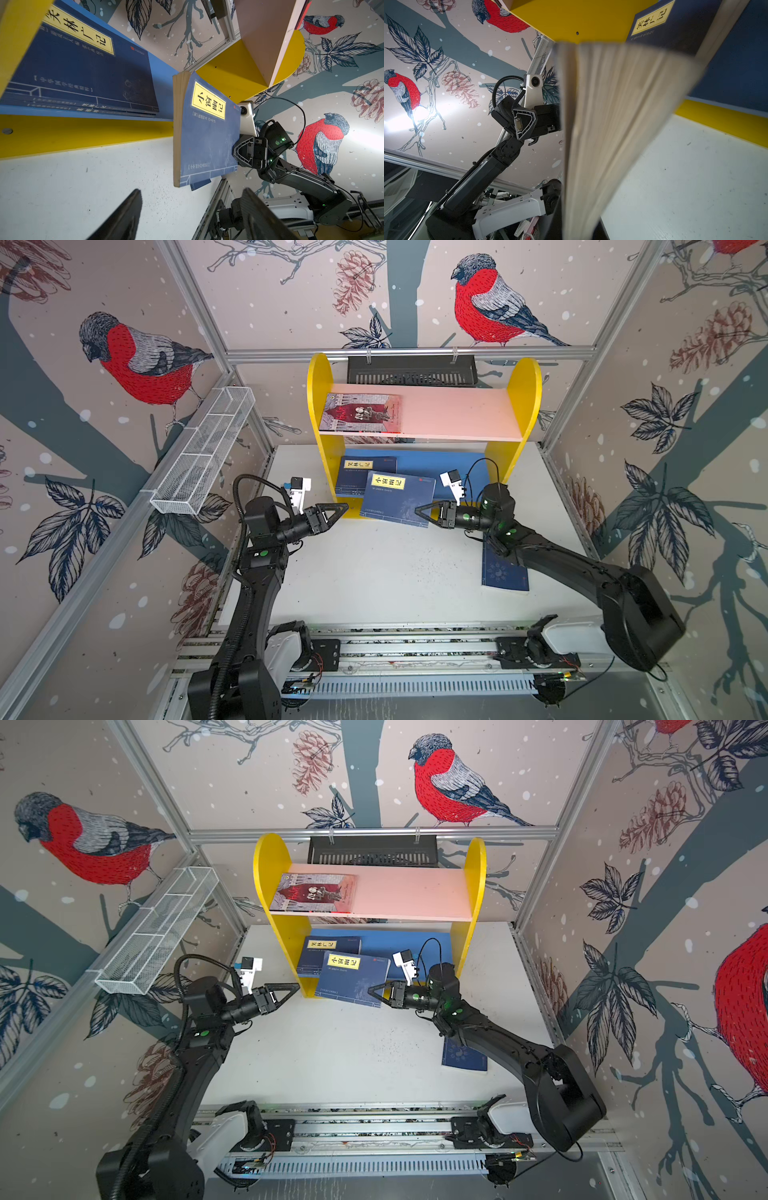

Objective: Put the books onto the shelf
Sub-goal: 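Push the paperback onto the blue shelf with the right gripper while the left releases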

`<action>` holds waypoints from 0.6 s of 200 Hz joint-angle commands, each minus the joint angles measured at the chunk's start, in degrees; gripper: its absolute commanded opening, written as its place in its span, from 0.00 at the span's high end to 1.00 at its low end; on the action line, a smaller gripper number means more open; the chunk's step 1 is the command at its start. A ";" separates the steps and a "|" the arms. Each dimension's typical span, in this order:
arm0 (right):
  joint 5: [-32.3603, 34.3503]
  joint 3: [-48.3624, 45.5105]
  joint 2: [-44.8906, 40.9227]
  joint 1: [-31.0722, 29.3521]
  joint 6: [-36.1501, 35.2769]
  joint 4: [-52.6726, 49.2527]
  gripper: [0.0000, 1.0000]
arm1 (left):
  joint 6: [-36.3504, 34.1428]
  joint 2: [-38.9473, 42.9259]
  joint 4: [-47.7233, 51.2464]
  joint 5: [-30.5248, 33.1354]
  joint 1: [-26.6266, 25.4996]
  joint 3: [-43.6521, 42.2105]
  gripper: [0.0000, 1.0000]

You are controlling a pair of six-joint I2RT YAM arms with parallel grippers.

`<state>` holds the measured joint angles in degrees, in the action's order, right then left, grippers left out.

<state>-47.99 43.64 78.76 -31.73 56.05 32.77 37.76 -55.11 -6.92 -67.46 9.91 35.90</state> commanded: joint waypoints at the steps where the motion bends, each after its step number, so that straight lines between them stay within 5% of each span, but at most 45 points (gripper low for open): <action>1: -1.65 2.39 2.29 0.67 -1.24 2.50 0.99 | 1.72 0.36 -3.04 -2.74 0.11 0.07 0.25; 120: -7.86 17.77 21.19 4.61 -0.93 3.77 0.99 | 11.53 0.76 -15.23 -6.88 -0.75 -2.90 0.25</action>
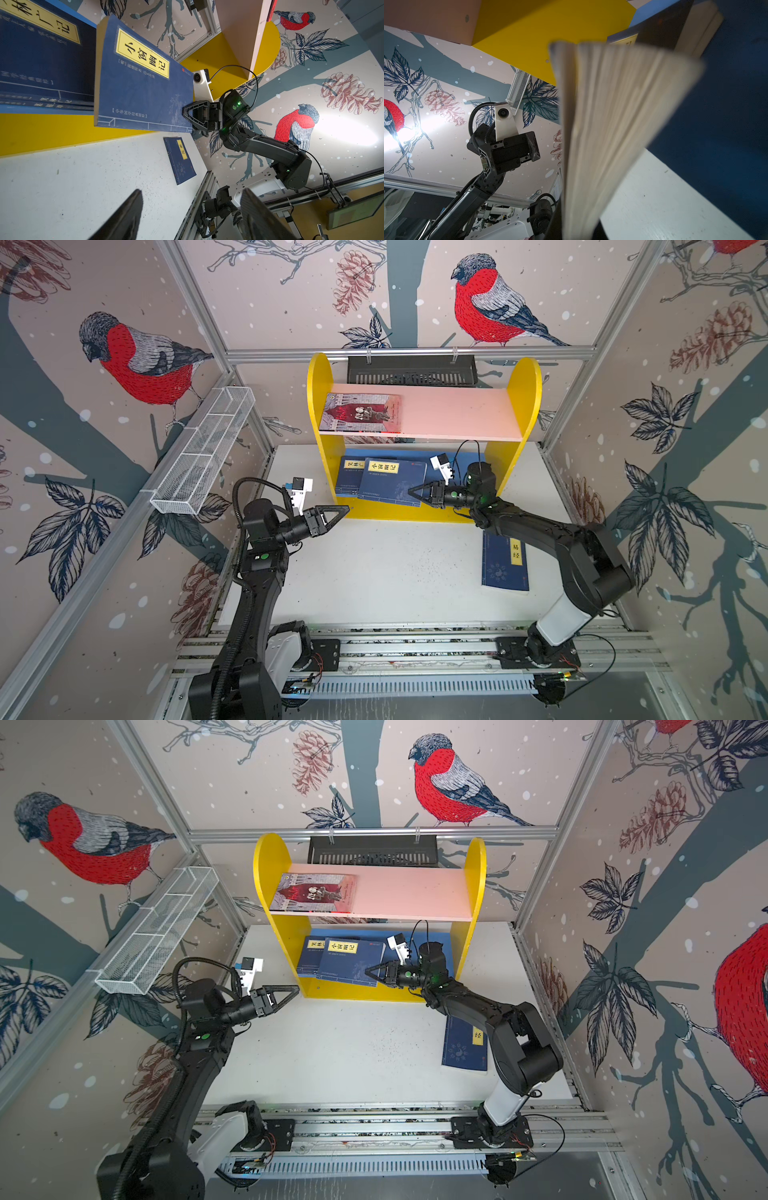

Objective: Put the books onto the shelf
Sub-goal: 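Push the paperback onto the blue shelf with the right gripper while the left releases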

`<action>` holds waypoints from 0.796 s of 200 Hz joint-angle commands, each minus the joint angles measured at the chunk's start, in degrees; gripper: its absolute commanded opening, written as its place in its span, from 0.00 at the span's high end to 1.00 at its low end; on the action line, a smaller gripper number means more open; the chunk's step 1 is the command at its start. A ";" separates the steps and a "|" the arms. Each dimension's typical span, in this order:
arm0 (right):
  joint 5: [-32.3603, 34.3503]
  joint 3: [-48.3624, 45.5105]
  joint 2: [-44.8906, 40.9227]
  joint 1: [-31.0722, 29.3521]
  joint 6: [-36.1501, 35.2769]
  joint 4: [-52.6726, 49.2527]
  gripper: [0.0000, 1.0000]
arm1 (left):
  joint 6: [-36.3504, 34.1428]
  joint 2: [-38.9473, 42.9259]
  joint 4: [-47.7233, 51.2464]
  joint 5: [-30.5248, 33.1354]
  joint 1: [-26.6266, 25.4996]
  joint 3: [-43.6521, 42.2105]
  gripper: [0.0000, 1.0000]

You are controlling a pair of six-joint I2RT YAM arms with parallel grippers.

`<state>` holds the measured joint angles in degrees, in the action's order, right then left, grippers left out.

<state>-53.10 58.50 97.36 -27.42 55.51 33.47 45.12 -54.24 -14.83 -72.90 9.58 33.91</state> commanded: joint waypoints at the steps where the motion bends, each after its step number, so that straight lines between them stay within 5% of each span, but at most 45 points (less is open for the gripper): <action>1: -2.77 3.05 2.76 0.33 -0.39 3.08 1.00 | 4.39 -0.14 -7.58 -1.45 -0.39 -0.98 0.25; 92: -4.62 11.35 12.41 0.60 3.35 3.97 1.00 | 13.29 -0.67 -20.15 -3.41 -1.76 -3.91 0.25; 159: -3.59 16.69 15.46 0.70 1.35 -4.76 0.99 | 23.19 -0.34 -34.43 -3.04 -1.95 -7.45 0.25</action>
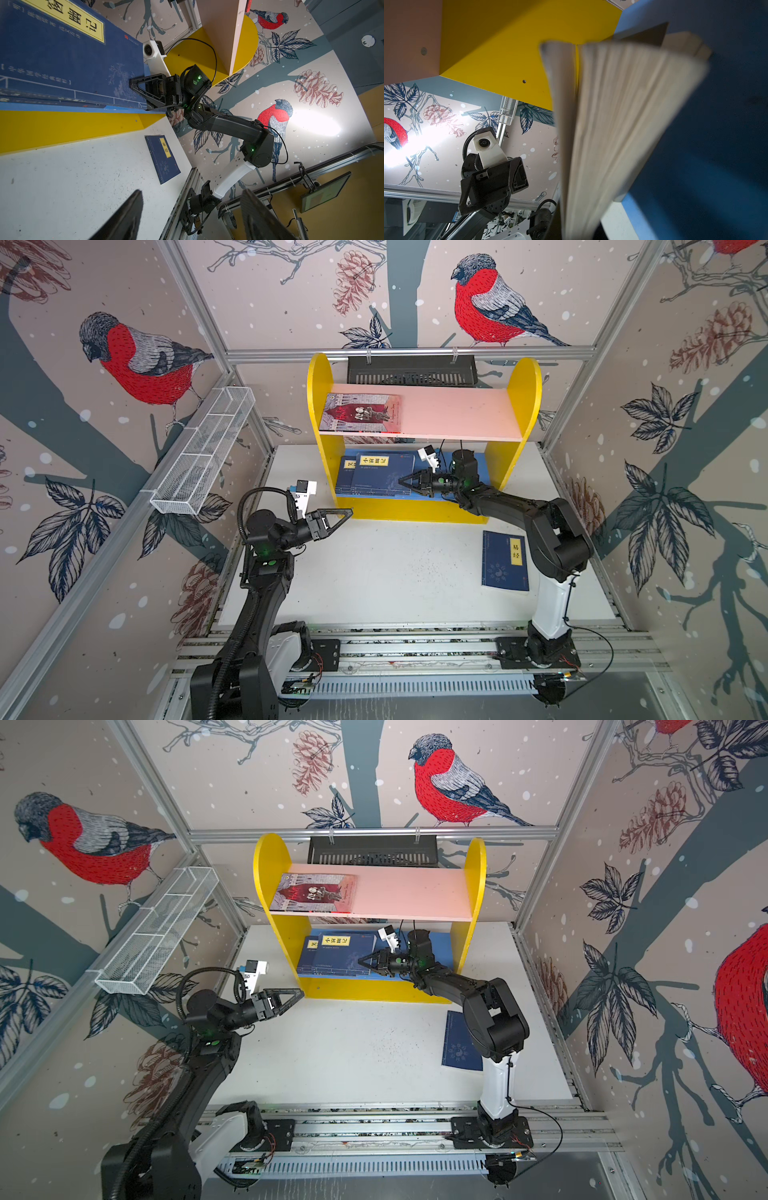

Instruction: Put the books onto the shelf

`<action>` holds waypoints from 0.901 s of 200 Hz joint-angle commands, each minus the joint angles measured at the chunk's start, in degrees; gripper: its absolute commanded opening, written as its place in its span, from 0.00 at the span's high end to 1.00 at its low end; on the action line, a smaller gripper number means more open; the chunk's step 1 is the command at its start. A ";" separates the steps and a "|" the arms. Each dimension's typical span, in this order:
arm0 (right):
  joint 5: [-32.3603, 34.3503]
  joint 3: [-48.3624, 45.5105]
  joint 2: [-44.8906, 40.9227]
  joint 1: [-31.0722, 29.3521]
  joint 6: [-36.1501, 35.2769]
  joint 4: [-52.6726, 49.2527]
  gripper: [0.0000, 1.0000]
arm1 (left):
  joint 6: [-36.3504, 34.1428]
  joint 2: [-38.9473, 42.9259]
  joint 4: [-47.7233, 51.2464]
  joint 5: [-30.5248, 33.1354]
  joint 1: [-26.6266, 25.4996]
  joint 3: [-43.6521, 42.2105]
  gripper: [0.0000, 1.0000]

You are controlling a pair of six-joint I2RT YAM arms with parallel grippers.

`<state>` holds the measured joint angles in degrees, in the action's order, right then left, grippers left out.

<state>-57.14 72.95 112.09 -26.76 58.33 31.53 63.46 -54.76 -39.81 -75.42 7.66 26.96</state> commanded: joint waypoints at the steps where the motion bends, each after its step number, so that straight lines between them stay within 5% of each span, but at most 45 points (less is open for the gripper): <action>1: 0.50 2.35 0.79 0.04 -1.55 -3.11 0.99 | 4.89 0.19 -9.47 -0.57 -0.06 -0.55 0.25; 108: 3.09 10.13 4.27 -0.87 -4.70 -15.49 0.90 | 5.53 1.07 -9.76 -1.23 -0.45 -1.98 0.26; 180: 2.48 13.21 6.03 -0.66 -7.22 -20.45 0.96 | 5.01 1.61 -9.25 -1.27 -0.53 -2.29 0.26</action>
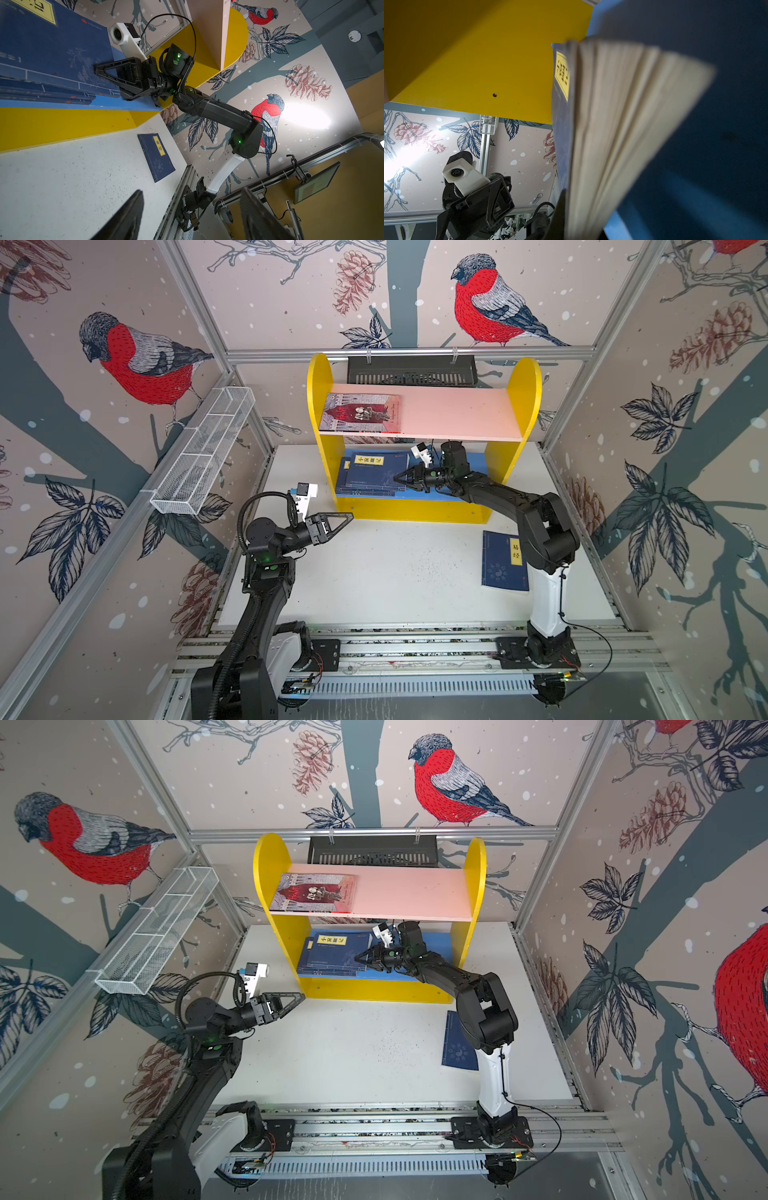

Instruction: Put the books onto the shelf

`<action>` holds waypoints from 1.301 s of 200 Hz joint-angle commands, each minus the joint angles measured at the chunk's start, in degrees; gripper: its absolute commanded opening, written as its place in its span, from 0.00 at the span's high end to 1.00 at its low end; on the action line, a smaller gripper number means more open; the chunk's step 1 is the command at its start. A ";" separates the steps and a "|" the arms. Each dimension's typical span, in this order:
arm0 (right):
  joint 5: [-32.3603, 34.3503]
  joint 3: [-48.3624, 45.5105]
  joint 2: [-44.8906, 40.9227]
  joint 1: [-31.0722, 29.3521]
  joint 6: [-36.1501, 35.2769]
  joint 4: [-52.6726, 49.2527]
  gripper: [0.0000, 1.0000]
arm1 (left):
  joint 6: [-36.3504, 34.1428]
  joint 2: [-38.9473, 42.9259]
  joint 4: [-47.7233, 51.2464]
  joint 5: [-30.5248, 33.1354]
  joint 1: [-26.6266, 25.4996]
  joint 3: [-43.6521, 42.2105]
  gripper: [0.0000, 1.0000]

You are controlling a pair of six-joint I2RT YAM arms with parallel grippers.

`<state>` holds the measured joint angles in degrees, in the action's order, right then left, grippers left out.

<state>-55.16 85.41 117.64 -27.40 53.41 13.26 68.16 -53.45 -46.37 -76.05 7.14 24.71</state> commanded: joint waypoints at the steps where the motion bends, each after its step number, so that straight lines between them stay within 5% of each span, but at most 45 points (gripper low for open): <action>1: 0.49 0.78 0.48 -0.03 -2.32 -2.18 0.96 | 0.31 0.29 -2.68 -0.61 -0.01 -0.03 0.26; 164: -3.60 0.60 0.67 0.15 0.12 1.33 0.97 | -1.62 0.82 -0.65 -0.37 -0.02 0.12 0.26; 244: -3.05 2.72 1.92 -0.11 -2.19 -2.72 0.94 | -1.98 0.98 0.03 -0.40 0.03 0.25 0.26; 260: -2.52 3.50 2.14 -0.26 -3.30 -4.55 0.87 | -2.07 1.03 0.09 -0.25 -0.01 0.25 0.26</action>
<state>-58.24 87.72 119.35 -27.40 53.21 11.88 66.96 -52.62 -45.54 -76.03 7.14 24.67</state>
